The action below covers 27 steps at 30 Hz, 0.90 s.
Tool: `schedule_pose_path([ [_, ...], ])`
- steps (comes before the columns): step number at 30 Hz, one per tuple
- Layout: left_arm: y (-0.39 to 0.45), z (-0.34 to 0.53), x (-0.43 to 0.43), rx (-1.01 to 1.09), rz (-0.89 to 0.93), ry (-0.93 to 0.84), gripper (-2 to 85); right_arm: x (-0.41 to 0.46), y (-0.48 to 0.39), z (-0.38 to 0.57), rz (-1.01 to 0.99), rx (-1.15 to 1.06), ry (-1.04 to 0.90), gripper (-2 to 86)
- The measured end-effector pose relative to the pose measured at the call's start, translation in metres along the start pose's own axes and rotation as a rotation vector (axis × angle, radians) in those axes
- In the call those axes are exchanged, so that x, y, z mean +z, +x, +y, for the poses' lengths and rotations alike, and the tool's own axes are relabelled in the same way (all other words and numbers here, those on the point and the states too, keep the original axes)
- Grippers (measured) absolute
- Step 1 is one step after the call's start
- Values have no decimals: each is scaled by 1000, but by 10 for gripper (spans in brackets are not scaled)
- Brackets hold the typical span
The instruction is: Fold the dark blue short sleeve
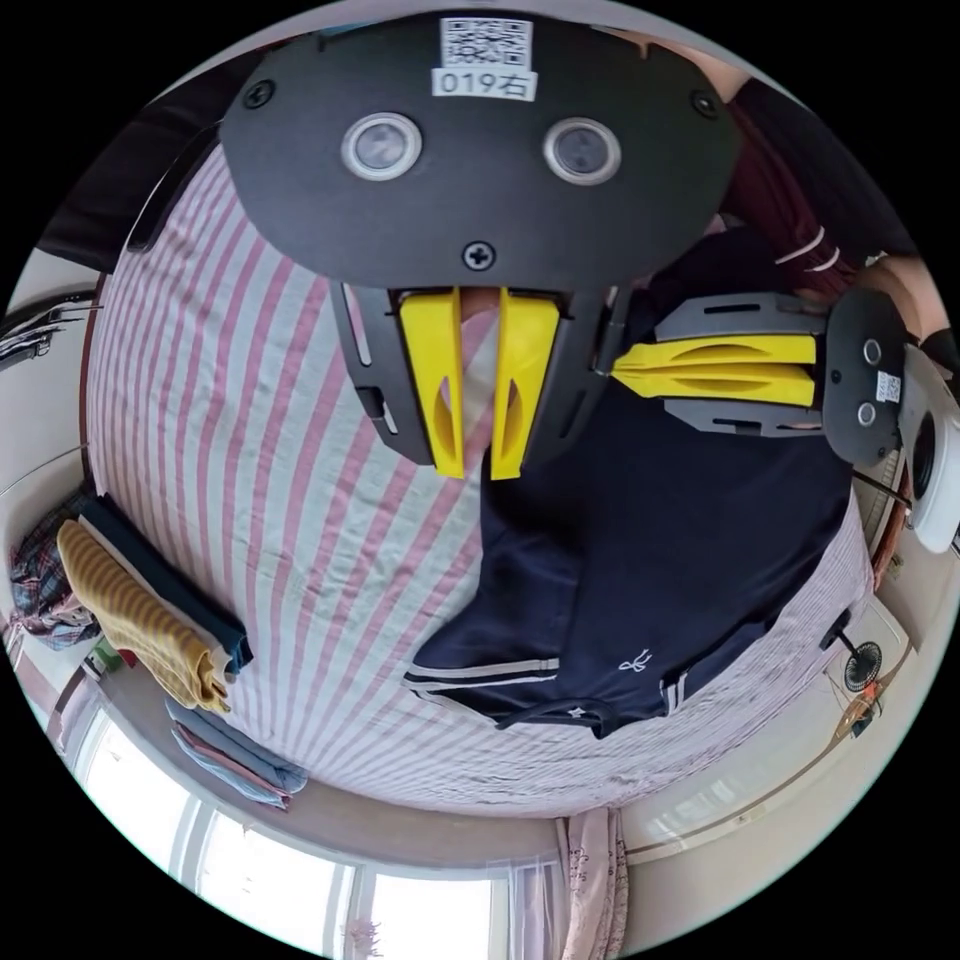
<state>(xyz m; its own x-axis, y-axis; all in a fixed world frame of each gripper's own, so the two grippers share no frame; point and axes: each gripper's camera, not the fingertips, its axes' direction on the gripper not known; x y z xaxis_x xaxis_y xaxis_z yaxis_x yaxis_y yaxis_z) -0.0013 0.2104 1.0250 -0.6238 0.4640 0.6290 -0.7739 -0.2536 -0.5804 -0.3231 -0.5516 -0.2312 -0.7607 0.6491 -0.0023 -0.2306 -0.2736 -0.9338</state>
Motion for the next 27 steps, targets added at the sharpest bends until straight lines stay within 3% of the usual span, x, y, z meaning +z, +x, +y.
schedule_pose_path([
  [11,3,-4,0,-5,11,1,7,-13,18,11,-85,57,66,15],
  [18,4,-2,-1,-9,20,2,7,-2,36,22,-306,158,49,63],
  [27,7,5,-5,-13,29,6,7,-5,34,31,-272,211,90,18],
])
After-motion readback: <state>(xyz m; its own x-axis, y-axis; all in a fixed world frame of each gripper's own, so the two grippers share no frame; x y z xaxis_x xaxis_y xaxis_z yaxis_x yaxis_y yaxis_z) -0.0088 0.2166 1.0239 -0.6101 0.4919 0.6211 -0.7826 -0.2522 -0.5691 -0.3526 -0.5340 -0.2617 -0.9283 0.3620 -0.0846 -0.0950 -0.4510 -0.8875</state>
